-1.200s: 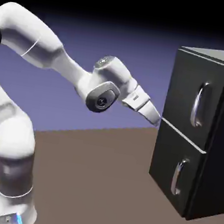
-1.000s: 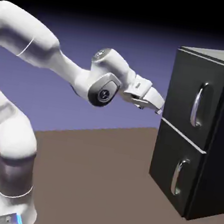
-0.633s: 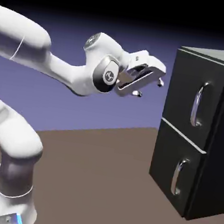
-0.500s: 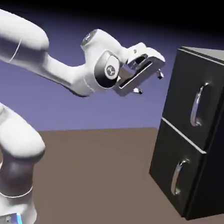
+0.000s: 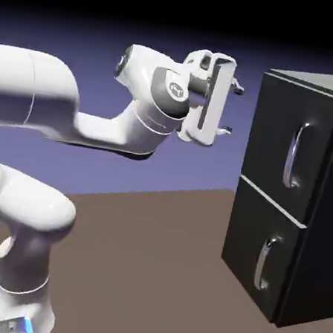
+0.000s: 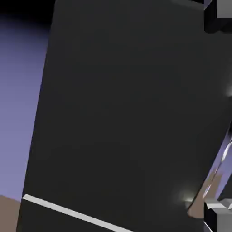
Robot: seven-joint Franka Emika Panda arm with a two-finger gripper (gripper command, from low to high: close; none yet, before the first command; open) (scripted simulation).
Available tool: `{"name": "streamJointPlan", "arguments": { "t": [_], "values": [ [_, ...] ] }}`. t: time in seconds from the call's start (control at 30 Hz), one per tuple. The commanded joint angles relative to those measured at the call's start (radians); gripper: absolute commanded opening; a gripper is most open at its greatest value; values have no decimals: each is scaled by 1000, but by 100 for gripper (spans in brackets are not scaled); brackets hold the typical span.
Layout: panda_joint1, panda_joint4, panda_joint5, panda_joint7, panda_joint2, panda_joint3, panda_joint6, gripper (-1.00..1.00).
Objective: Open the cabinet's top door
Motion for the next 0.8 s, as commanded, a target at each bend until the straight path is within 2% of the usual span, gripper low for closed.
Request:
{"name": "streamJointPlan", "arguments": {
  "t": [0.0, 0.77],
  "values": [
    [19, 6, -44, -24, -11, -20, -5, 100],
    [454, 154, -1044, -573, -275, -480, -129, 100]
  ]
}}
